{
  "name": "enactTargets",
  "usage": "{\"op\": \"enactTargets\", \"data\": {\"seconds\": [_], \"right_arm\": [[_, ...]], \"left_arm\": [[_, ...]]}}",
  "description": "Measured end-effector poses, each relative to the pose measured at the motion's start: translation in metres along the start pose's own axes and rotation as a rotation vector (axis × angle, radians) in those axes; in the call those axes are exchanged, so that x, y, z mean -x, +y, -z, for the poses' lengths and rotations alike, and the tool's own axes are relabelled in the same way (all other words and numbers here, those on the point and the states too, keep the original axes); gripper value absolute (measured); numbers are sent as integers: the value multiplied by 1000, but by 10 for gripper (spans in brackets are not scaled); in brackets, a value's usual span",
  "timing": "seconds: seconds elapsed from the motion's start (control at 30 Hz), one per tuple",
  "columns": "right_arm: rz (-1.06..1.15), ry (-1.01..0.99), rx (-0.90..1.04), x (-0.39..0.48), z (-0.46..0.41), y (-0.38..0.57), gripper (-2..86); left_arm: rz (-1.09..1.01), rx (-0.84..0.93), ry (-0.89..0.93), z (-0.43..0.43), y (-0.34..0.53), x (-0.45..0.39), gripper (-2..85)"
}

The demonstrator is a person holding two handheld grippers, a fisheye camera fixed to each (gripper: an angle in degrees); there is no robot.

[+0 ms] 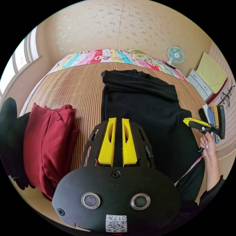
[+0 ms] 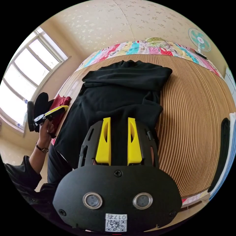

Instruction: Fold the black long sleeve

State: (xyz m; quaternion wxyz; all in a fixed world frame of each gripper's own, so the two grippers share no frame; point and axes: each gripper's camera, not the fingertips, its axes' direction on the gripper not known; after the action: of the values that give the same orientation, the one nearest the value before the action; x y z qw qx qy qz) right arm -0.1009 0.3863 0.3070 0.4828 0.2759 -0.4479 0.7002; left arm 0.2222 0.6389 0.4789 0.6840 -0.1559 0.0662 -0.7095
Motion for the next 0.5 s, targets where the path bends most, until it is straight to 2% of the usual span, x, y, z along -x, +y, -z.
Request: {"op": "enactTargets", "data": {"seconds": [0.13, 0.23, 0.37, 0.5], "right_arm": [[-57, 110, -73, -17, 56, 80, 100], [-158, 167, -79, -42, 80, 130, 102], [-273, 92, -68, -74, 91, 175, 109], [-322, 24, -112, -83, 99, 187, 107]], "left_arm": [[52, -46, 11, 54, 98, 39, 29], [64, 2, 87, 66, 149, 60, 6], [129, 15, 79, 71, 192, 77, 8], [203, 54, 199, 59, 202, 92, 60]]}}
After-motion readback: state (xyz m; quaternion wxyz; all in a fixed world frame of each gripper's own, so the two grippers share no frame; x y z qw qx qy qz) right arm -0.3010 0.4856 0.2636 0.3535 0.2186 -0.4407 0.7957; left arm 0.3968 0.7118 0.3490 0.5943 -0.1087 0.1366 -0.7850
